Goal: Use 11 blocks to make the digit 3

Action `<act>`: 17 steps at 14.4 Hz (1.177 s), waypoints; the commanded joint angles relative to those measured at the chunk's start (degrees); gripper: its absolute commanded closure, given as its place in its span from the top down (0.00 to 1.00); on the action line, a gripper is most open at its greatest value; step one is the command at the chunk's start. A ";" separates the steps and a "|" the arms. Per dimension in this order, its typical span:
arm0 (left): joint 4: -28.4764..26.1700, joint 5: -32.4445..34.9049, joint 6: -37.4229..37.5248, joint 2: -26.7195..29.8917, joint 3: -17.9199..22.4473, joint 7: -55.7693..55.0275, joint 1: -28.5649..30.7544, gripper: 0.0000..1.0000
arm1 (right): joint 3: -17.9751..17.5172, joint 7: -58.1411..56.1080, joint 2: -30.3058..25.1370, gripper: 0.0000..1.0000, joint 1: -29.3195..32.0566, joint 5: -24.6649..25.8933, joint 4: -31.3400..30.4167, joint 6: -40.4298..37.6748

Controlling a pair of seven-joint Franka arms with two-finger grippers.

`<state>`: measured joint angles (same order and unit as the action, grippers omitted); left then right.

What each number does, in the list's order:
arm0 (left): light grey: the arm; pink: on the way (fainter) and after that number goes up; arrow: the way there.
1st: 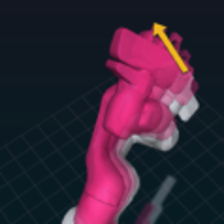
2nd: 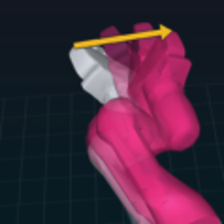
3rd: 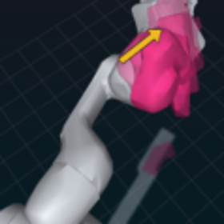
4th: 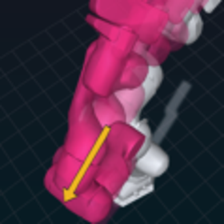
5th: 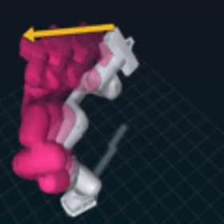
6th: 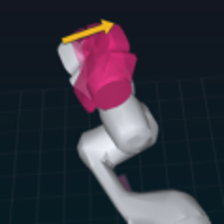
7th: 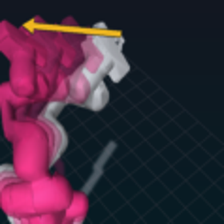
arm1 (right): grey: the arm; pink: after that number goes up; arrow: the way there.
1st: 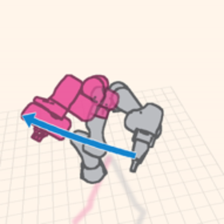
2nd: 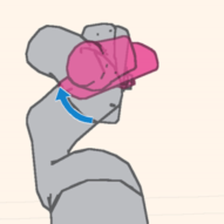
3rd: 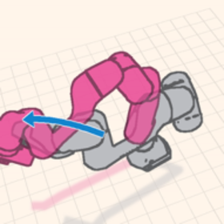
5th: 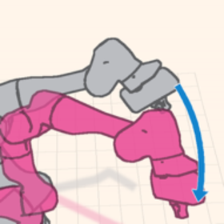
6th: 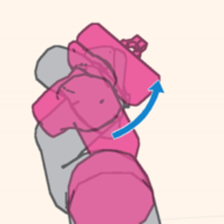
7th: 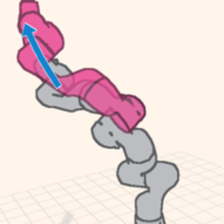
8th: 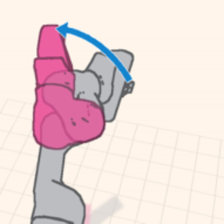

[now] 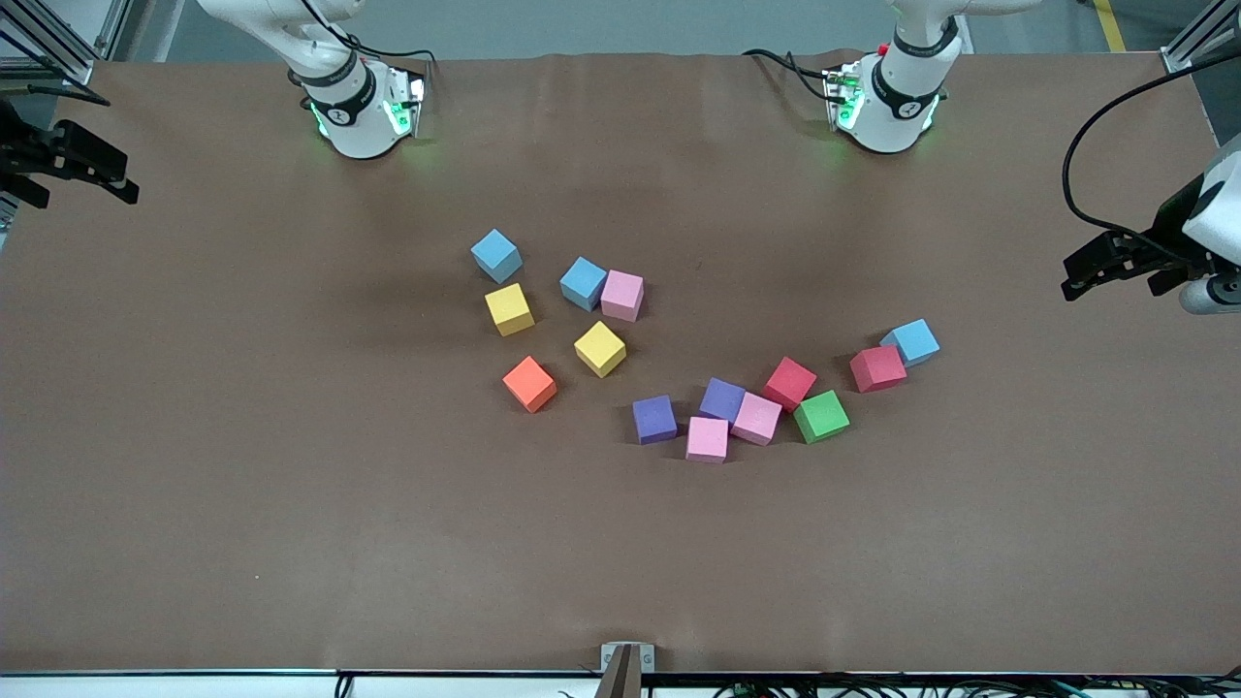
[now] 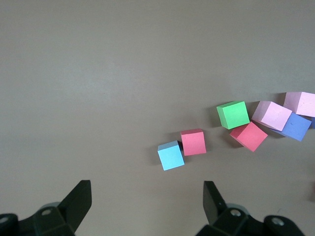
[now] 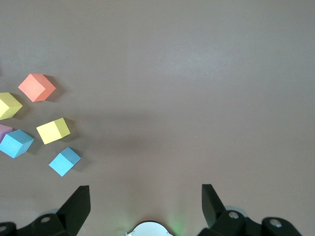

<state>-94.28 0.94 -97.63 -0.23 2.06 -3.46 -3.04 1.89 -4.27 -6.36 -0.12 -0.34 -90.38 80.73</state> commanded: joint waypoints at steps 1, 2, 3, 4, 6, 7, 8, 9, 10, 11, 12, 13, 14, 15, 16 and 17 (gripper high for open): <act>0.41 -1.03 -0.19 -0.12 0.05 1.43 0.14 1.00 | -0.31 0.22 -1.37 1.00 -0.14 0.26 -1.02 -0.23; 0.41 -1.12 -0.10 -0.12 0.05 1.43 0.32 1.00 | -0.31 0.22 -1.37 1.00 -0.14 0.17 -1.02 -0.23; 0.33 -1.12 -0.01 -0.12 0.05 1.43 0.32 1.00 | -0.40 0.31 -1.37 1.00 -0.14 0.17 -1.02 -0.23; 0.24 -1.12 -0.01 -0.12 0.05 1.35 0.23 1.00 | -0.40 0.31 -1.37 1.00 -0.14 0.17 -1.02 -0.23; -0.20 -1.21 0.08 -0.21 0.05 1.26 0.23 1.00 | -0.40 0.84 -1.37 1.00 -0.14 -0.27 -1.02 -0.23; -0.90 -1.21 0.16 -0.47 0.05 0.82 0.14 1.00 | -0.31 1.36 -1.37 1.00 -0.05 -1.06 -1.02 -0.23; -1.69 -1.12 0.16 -0.47 0.05 0.21 -0.03 1.00 | -0.40 1.80 -1.37 1.00 0.03 -1.33 -1.02 -0.23; -3.09 -0.95 0.16 -0.47 0.05 0.12 -0.03 1.00 | -0.40 1.89 -1.37 1.00 0.04 -1.33 -1.02 -0.31; -4.58 -0.86 0.16 -0.56 -0.04 0.12 -0.12 1.00 | -0.31 1.89 -1.37 1.00 0.12 -1.42 -1.02 -0.31; -5.90 -0.77 0.16 -0.47 -0.12 0.12 -0.12 1.00 | -0.31 1.81 -1.28 1.00 0.12 -1.42 -1.02 -0.58; -7.66 -0.77 -0.18 -0.47 -0.13 0.03 -0.21 1.00 | -0.22 1.81 -1.20 1.00 0.12 -1.42 -0.93 -0.93; -9.07 -0.59 -0.36 -0.56 -0.21 0.03 -0.30 1.00 | -0.22 1.81 -1.11 1.00 0.12 -1.42 -0.93 -1.36; -10.82 -0.42 -1.06 -0.56 -0.21 0.03 -0.47 1.00 | -0.14 1.55 -1.02 1.00 0.21 -1.33 -0.93 -1.46; -12.75 -0.42 -2.20 -0.47 -0.65 -0.49 -0.47 1.00 | -0.05 1.54 -1.02 1.00 0.21 -1.33 -0.93 -1.54; -14.86 -0.42 -3.69 -0.56 -1.00 -1.72 -0.47 1.00 | -0.05 1.54 -1.02 1.00 0.30 -1.33 -0.93 -1.55; -17.06 -0.42 -5.62 -0.65 -1.18 -3.21 -0.65 1.00 | -0.05 1.54 -0.93 1.00 0.21 -1.33 -0.93 -1.63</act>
<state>-106.96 0.94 -99.96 -1.75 1.25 -4.62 -3.26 1.85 -3.39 -6.36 -0.13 -0.99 -90.45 79.43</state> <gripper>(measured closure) 0.000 0.000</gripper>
